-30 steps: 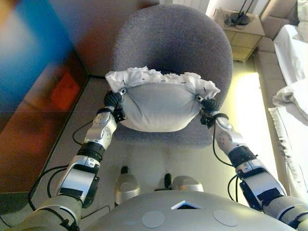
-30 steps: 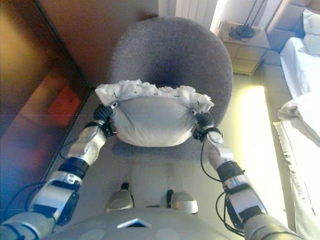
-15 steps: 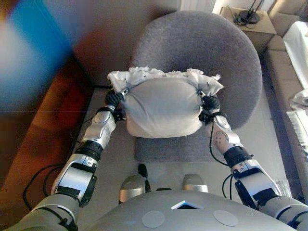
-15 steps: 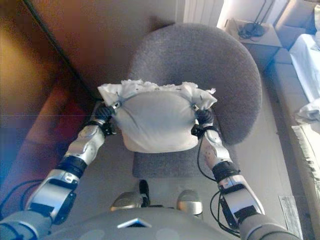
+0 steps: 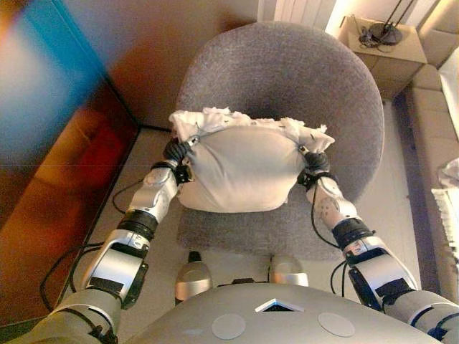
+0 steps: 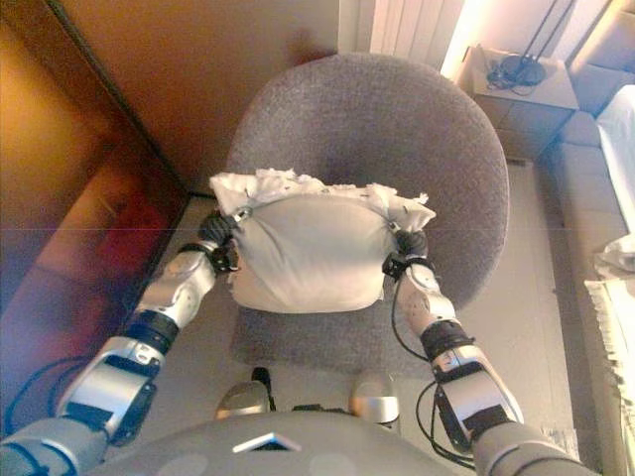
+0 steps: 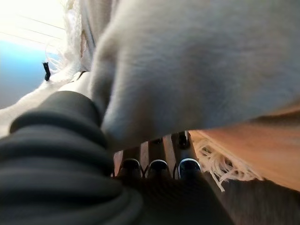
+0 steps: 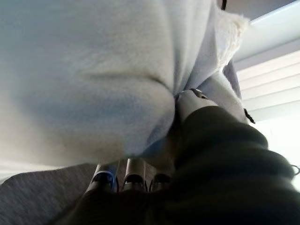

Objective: Pick up the cushion and take it to the sofa

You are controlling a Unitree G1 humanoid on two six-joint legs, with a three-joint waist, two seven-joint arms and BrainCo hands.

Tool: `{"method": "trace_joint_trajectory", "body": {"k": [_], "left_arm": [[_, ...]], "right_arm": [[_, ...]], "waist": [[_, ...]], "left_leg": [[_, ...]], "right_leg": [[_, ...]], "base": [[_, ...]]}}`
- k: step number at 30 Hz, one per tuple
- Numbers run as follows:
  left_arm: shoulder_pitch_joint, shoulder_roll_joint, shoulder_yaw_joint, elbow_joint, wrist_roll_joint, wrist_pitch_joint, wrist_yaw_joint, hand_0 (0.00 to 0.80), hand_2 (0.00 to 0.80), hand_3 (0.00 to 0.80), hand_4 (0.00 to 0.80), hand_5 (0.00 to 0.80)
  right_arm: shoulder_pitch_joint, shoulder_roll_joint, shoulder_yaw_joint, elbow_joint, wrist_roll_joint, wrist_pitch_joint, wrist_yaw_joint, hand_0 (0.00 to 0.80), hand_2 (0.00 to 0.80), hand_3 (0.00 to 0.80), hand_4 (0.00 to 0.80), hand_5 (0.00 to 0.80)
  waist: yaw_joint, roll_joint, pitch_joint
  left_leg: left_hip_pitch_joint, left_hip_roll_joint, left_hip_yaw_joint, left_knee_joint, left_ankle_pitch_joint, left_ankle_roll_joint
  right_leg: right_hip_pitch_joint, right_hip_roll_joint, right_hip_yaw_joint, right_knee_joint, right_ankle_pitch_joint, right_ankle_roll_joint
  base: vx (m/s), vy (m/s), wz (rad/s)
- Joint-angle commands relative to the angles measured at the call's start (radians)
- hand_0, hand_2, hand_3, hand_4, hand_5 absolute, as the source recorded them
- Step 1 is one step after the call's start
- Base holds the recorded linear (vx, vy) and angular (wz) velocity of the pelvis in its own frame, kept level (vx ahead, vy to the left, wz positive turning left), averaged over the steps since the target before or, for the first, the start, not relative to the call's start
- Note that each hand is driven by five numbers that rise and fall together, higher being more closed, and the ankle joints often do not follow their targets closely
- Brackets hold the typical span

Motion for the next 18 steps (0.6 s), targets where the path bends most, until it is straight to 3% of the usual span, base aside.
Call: {"method": "trace_joint_trajectory", "body": {"k": [1, 5, 9, 14, 18], "left_arm": [[-0.076, 0.022, 0.027, -0.092, -0.006, -0.059, 0.005, 0.800, 0.800, 0.800, 0.800, 0.800], [-0.112, 0.007, 0.009, -0.101, -0.043, -0.059, 0.002, 0.800, 0.800, 0.800, 0.800, 0.800], [-0.230, -0.013, -0.031, -0.042, -0.120, -0.081, 0.080, 0.800, 0.800, 0.800, 0.800, 0.800], [-0.337, -0.033, -0.054, 0.009, -0.127, -0.086, 0.134, 0.800, 0.800, 0.800, 0.800, 0.800], [-0.361, -0.047, -0.067, 0.009, -0.132, -0.112, 0.179, 0.800, 0.800, 0.800, 0.800, 0.800]], "right_arm": [[-0.128, -0.006, -0.042, -0.067, -0.074, -0.016, 0.026, 0.800, 0.800, 0.800, 0.800, 0.800], [-0.174, -0.065, -0.044, -0.089, -0.090, 0.013, -0.039, 0.800, 0.800, 0.800, 0.800, 0.800], [-0.371, -0.067, 0.018, -0.007, -0.083, 0.028, -0.058, 0.800, 0.800, 0.800, 0.800, 0.800], [-0.514, -0.071, 0.019, 0.078, -0.090, 0.017, -0.157, 0.800, 0.800, 0.800, 0.800, 0.800], [-0.554, -0.076, 0.041, 0.109, -0.134, 0.021, -0.115, 0.800, 0.800, 0.800, 0.800, 0.800]], "waist": [[0.015, -0.037, -0.079], [0.012, -0.033, -0.054], [0.015, -0.022, 0.028], [0.022, -0.011, 0.112], [0.033, 0.000, 0.164]], "left_leg": [[-0.018, -0.007, 0.002, 0.167, -0.125, 0.017], [-0.097, 0.029, 0.018, 0.217, -0.109, -0.002], [-0.201, 0.046, -0.037, 0.284, -0.110, -0.016], [-0.319, 0.051, -0.068, 0.354, -0.112, -0.028], [-0.385, 0.049, -0.096, 0.390, -0.105, -0.038]], "right_leg": [[-0.069, -0.122, 0.053, 0.045, 0.073, 0.084], [-0.096, -0.114, 0.021, 0.080, 0.038, 0.073], [-0.204, -0.117, 0.034, 0.171, 0.016, 0.073], [-0.303, -0.126, 0.047, 0.248, 0.001, 0.074], [-0.344, -0.137, 0.043, 0.285, -0.007, 0.072]], "base": [[0.121, -0.060, -0.10], [-0.047, -0.067, 0.08], [-0.244, -0.034, 0.20], [-0.215, 0.001, 0.08], [-0.116, 0.023, 0.12]]}}
